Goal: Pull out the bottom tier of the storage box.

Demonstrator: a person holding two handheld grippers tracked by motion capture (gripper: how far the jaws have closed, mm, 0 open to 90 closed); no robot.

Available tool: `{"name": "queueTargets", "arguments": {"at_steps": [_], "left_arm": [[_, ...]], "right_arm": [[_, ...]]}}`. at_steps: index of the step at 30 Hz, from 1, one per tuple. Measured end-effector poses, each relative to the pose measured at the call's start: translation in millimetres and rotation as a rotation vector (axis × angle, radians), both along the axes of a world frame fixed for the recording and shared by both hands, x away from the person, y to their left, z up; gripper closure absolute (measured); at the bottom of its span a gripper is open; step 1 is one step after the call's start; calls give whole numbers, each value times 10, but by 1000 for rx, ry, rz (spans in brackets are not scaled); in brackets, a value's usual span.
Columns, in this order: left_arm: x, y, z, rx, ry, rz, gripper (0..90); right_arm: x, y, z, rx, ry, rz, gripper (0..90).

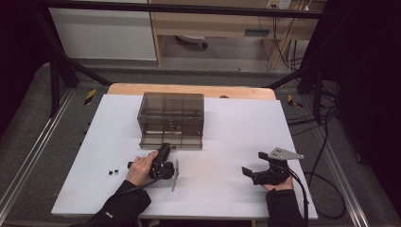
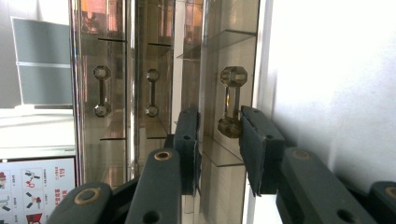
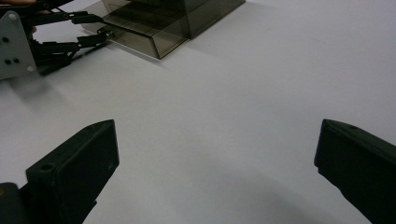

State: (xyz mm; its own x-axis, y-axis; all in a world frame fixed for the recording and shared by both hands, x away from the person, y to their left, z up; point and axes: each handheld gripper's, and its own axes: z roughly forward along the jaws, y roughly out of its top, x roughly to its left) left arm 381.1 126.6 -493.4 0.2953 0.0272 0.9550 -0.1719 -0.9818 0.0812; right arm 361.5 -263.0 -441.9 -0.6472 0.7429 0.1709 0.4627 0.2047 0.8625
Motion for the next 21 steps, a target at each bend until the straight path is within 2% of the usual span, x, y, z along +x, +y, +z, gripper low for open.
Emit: {"name": "queueTargets", "arguments": {"at_steps": [21], "left_arm": [[-73,21,-8,18,6,-7,688]], "right_arm": [[-2,0,4,2,-1,0,4]]}}
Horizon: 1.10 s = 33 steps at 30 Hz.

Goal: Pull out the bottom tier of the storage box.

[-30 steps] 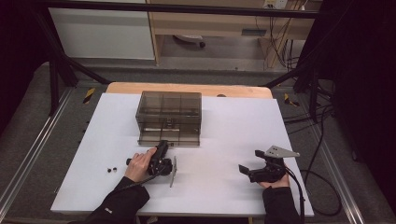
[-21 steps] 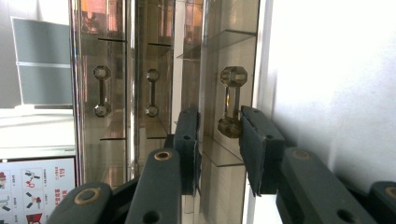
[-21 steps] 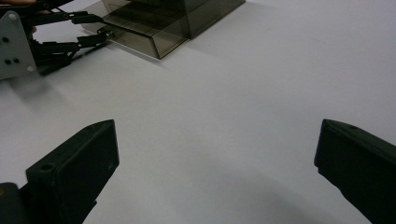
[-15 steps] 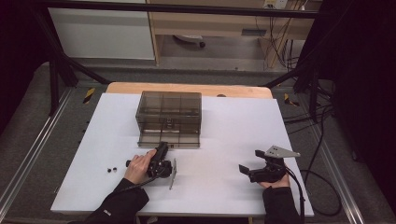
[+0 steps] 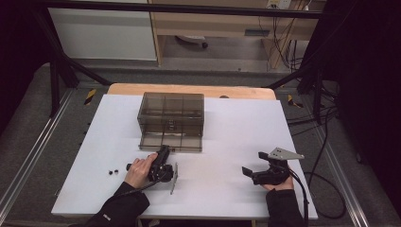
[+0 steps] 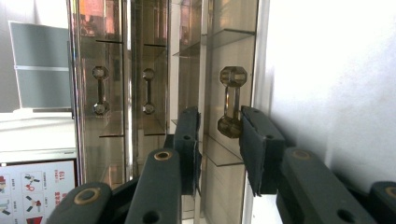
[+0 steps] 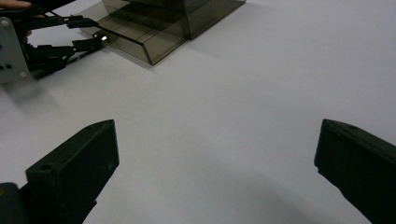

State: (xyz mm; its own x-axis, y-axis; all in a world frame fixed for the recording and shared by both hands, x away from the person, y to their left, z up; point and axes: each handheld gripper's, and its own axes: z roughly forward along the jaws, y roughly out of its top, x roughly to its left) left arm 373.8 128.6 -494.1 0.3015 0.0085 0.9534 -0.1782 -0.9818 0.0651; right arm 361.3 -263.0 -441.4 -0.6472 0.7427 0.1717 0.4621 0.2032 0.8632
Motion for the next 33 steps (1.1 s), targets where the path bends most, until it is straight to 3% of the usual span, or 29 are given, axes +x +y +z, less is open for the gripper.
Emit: {"name": "queueTargets", "arguments": {"at_steps": [19,22,25,28,33], "left_arm": [[-12,-13,5,-22,17,6,683],[-9,-12,21,-42,34,11,676],[-7,-12,66,-77,82,25,641],[-13,-12,78,-81,90,23,626],[-20,-4,141,-124,123,35,552]], "right_arm": [[0,0,0,0,0,0,4],[0,-2,1,0,0,0,4],[2,-1,-2,0,0,1,4],[2,0,-2,-1,1,0,4],[3,-2,-3,-2,-1,0,4]]}}
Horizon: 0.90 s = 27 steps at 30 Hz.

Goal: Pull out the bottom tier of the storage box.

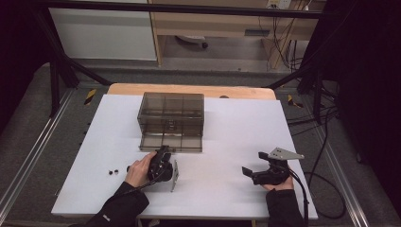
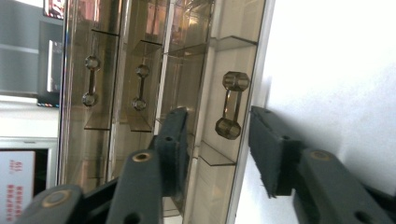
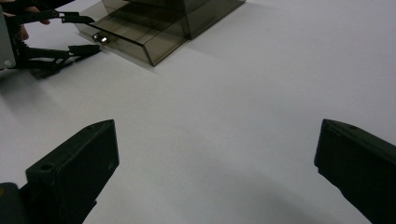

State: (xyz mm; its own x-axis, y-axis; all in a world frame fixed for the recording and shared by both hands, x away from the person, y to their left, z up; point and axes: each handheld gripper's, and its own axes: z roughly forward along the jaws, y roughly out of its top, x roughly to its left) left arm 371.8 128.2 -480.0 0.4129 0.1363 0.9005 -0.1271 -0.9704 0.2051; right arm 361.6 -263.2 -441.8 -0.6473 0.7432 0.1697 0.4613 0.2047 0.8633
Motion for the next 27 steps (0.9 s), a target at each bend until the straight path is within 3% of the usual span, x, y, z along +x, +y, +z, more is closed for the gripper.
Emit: {"name": "queueTargets", "arguments": {"at_steps": [2,10,21,27], "left_arm": [[0,2,29,-28,15,12,495],[-17,23,112,-127,87,33,408],[-47,99,239,-326,239,84,308],[-70,135,302,-409,318,103,246]], "right_arm": [[0,2,-1,1,2,0,4],[-1,1,0,1,3,-1,4],[1,1,-3,1,3,1,3],[0,3,-4,1,4,0,3]]}}
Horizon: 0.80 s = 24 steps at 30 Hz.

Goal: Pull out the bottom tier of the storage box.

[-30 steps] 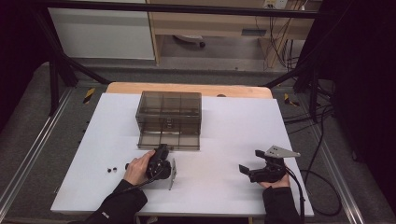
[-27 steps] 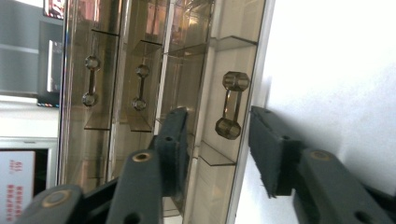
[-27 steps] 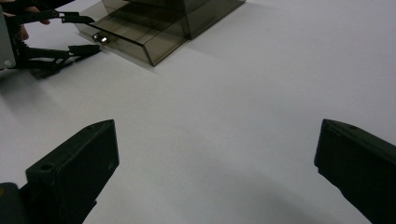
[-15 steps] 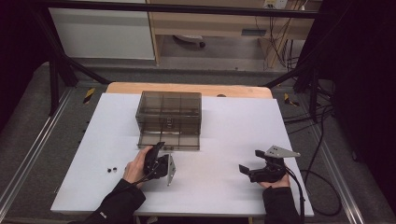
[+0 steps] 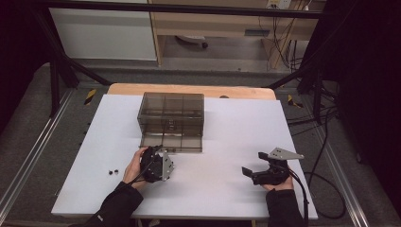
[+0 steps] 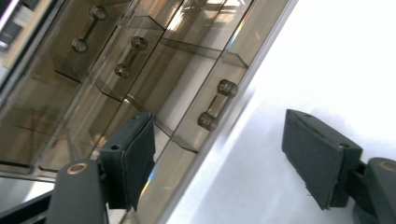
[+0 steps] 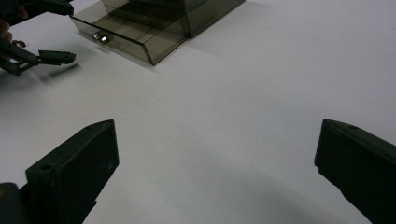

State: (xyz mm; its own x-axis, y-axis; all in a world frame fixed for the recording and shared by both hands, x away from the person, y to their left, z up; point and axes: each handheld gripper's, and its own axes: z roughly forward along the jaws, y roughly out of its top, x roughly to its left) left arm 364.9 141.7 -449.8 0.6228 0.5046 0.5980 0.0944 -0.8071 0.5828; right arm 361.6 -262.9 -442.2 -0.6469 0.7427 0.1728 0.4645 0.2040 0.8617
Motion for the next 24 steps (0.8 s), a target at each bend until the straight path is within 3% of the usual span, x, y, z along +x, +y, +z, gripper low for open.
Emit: {"name": "queueTargets", "arguments": {"at_steps": [12,24], "left_arm": [[-43,114,111,-124,93,37,195],[-79,246,161,-214,155,55,158]], "right_arm": [[0,-1,1,2,2,-1,3],[1,-2,2,4,4,-2,3]]}}
